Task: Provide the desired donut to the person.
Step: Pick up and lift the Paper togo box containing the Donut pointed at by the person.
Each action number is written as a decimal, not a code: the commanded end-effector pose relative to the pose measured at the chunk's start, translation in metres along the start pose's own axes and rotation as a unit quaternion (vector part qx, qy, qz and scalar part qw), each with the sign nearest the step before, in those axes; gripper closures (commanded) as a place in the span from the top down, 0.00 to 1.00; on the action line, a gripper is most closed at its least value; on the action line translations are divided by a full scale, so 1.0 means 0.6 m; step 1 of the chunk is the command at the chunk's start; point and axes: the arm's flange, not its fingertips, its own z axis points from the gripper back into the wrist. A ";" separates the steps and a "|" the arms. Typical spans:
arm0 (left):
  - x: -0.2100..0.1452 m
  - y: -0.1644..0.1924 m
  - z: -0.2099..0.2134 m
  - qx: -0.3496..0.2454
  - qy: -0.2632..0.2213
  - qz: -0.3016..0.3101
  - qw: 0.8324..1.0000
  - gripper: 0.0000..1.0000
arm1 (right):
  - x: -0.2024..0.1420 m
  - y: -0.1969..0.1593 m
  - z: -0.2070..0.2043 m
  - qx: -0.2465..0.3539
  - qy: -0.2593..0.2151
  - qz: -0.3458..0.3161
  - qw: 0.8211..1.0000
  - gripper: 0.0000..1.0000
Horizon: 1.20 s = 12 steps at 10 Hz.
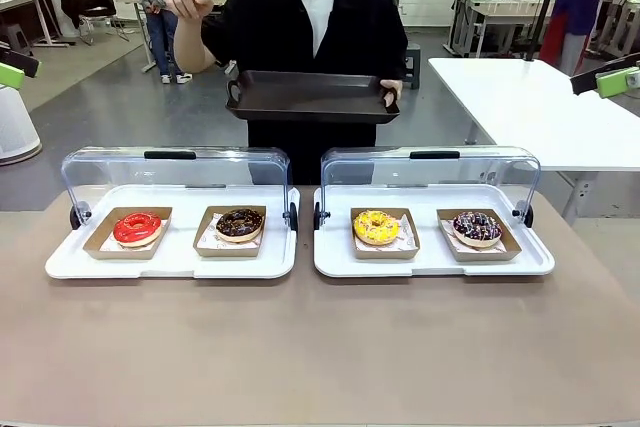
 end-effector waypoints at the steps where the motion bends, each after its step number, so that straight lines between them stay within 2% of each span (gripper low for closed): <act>1: 0.001 -0.001 0.003 -0.001 -0.008 0.000 1.000 1.00 | 0.003 0.002 0.000 0.003 -0.004 0.005 1.000 1.00; 12: 0.001 -0.001 0.003 -0.001 -0.008 0.000 1.000 1.00 | 0.003 0.002 0.000 0.003 -0.004 0.005 1.000 1.00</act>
